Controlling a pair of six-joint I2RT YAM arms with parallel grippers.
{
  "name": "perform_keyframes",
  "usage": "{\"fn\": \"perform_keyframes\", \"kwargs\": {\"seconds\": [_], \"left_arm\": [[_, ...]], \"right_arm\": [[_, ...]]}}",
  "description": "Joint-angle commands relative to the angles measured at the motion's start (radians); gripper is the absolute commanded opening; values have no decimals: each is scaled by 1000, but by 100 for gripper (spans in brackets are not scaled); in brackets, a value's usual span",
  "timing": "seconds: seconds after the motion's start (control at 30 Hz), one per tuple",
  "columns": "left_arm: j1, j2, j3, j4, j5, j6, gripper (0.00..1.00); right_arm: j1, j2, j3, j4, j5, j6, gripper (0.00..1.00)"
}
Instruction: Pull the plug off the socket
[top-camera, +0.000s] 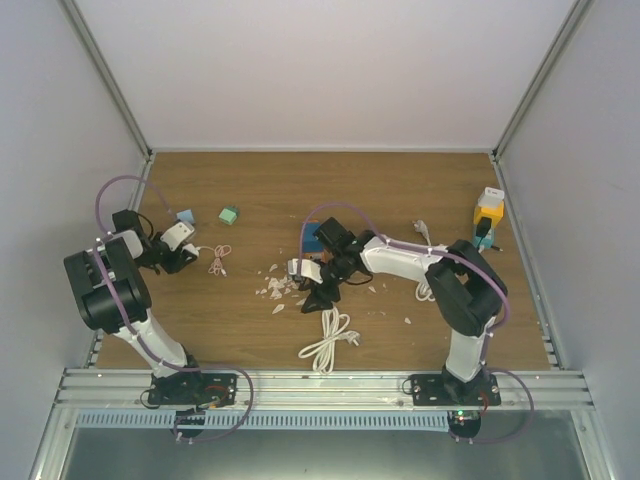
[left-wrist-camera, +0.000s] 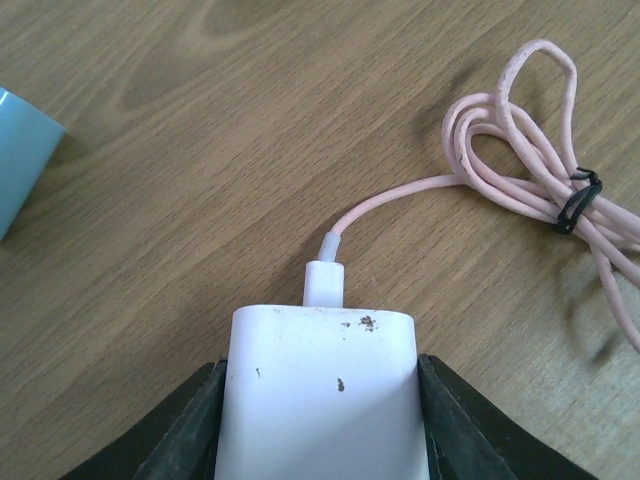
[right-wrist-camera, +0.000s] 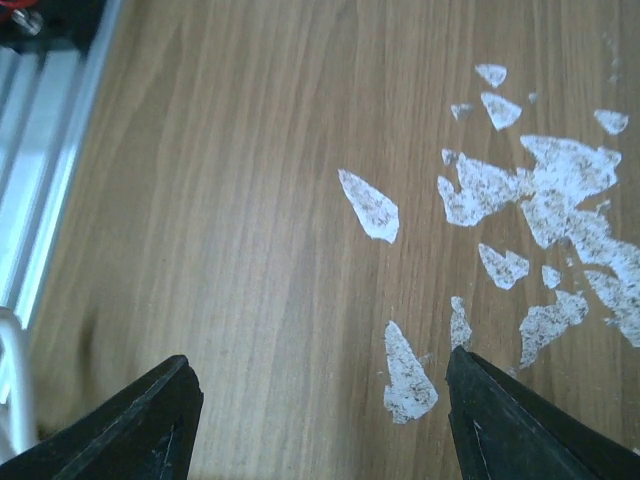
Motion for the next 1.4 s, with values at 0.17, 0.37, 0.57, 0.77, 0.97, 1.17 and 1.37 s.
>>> {"fn": "perform_keyframes", "kwargs": {"seconds": [0.17,0.37,0.57,0.77,0.97,1.17,1.37], "left_arm": [[7,-24,-19,26,-8,-8,74],[7,-87,-27,19,12,-8,96],[7,-120,-31,2,28,4,99],[4,-112,5,-24,30,-2,99],[-12,-146,24,-52,20,-3,99],[-23,-187,-4,-49,26,0,99],[-56,-210,2,-73,50,-11,99]], "right_arm": [[7,71,-45,71,122,7,69],[-16,96,-56,68,130,8,69],[-56,116,-5,8,36,27,69],[-114,139,1,-27,-66,20,69],[-170,132,24,-46,-172,62,69],[-202,157,23,-46,-190,71,70],[-223,131,-3,-58,-92,17,69]]}}
